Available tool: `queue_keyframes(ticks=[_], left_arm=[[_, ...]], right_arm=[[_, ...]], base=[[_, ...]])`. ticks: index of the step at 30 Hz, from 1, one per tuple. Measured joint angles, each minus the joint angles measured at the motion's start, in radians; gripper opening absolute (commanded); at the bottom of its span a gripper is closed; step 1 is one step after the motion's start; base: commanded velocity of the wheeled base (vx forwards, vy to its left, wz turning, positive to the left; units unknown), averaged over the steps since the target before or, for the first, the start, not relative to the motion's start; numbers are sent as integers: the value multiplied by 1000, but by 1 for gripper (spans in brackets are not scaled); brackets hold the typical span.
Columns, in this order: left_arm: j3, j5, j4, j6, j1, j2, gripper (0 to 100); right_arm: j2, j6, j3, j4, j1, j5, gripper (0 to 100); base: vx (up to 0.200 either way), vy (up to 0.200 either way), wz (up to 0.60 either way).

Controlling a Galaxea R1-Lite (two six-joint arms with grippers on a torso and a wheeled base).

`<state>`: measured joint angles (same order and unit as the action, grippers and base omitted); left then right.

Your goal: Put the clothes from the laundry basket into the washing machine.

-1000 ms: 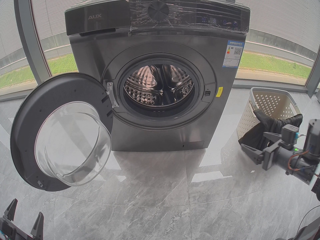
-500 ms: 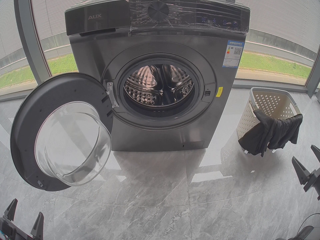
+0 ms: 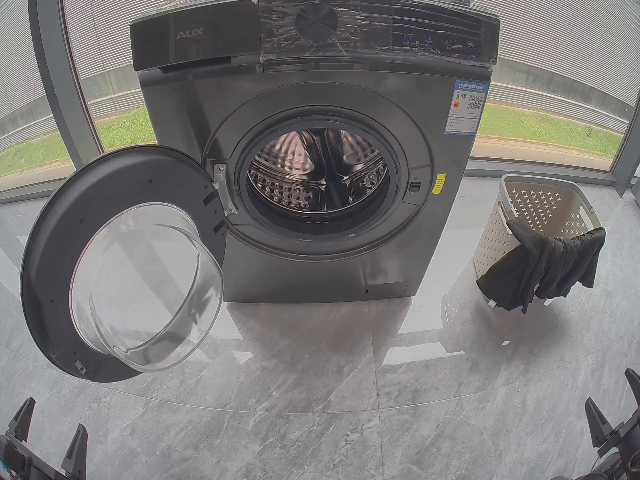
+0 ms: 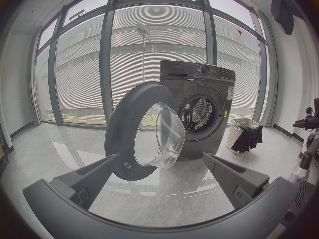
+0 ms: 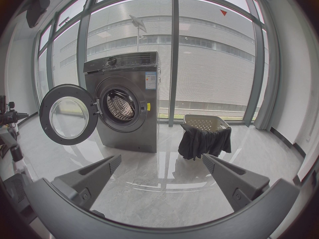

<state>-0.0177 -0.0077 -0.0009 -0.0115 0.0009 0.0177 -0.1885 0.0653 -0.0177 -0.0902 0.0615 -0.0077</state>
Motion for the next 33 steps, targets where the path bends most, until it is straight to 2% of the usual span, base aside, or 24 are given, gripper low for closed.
queue_keyframes(ticks=[6,11,23,33], left_arm=[[0,0,0,0,0,0,100],[0,0,0,0,0,0,100],[0,2,0,-12,0,0,100],[0,4,0,0,0,0,100]], right_arm=[[127,-66,0,83,-50,3,100],[159,-66,0,84,-57,9,100],[177,-65,0,84,-59,9,100],[177,-65,0,85,-58,9,100]], base=[[0,0,0],[0,0,0],[200,0,0],[0,-20,0]])
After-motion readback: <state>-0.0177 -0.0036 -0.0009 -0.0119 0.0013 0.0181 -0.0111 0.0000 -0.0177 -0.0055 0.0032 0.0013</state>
